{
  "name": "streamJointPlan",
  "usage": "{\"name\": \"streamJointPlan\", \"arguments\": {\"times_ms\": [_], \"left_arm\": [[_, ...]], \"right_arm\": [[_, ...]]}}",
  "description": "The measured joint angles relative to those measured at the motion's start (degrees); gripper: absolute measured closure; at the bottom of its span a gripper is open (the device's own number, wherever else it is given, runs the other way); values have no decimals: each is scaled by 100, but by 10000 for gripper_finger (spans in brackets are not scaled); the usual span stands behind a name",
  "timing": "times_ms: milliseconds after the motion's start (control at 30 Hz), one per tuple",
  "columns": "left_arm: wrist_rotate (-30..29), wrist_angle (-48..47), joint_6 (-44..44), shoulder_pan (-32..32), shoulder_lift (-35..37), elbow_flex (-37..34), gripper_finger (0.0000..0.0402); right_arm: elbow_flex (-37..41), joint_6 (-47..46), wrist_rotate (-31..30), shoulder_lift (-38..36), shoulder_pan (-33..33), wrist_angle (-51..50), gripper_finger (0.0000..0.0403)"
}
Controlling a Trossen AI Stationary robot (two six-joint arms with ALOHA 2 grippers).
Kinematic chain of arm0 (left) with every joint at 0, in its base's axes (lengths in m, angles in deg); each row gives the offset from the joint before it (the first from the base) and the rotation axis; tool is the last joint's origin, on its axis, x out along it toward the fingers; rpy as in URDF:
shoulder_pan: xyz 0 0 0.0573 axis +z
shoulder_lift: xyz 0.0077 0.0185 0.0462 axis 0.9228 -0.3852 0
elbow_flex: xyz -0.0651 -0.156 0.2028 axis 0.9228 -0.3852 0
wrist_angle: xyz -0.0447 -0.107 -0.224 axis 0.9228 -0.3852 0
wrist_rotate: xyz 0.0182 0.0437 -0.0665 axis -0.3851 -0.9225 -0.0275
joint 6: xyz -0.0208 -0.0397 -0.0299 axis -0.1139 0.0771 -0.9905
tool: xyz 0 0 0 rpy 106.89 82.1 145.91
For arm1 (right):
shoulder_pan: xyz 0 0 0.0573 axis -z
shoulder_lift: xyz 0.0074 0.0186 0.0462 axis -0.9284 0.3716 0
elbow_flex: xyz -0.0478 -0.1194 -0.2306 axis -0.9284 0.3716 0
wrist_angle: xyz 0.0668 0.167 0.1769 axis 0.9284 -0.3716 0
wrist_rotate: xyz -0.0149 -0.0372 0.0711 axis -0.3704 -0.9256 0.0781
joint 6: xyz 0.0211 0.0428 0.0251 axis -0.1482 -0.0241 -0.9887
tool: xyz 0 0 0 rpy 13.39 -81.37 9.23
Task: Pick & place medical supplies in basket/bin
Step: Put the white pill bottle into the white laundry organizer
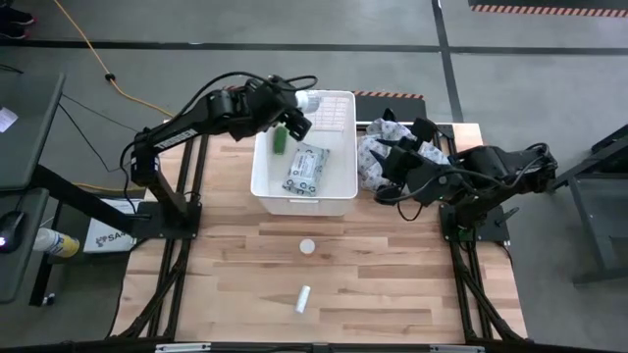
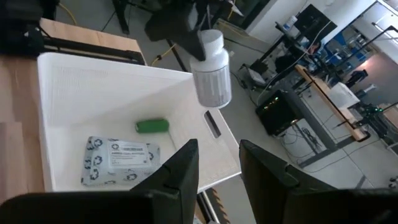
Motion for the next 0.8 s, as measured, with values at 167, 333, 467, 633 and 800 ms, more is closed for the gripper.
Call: {"name": "streamJointPlan", "arguments": {"times_ms": [167, 333, 467, 633, 800], "left_arm": [[192, 197, 162, 121, -136, 2, 129], [404, 424, 342, 197, -379, 7, 132], [625, 560, 422, 355, -661, 13, 116], [1070, 546, 425, 668, -1044, 4, 129], [1587, 498, 424, 991, -1351, 4, 131]], "right_arm": [[0, 1, -78, 0, 0, -136, 295], [0, 1, -98, 0, 0, -213, 295], [-1, -3, -89, 0, 0, -287, 295], [0, -54, -42, 0, 0, -492, 295], [-1, -308, -36, 0, 0, -703, 295]]}}
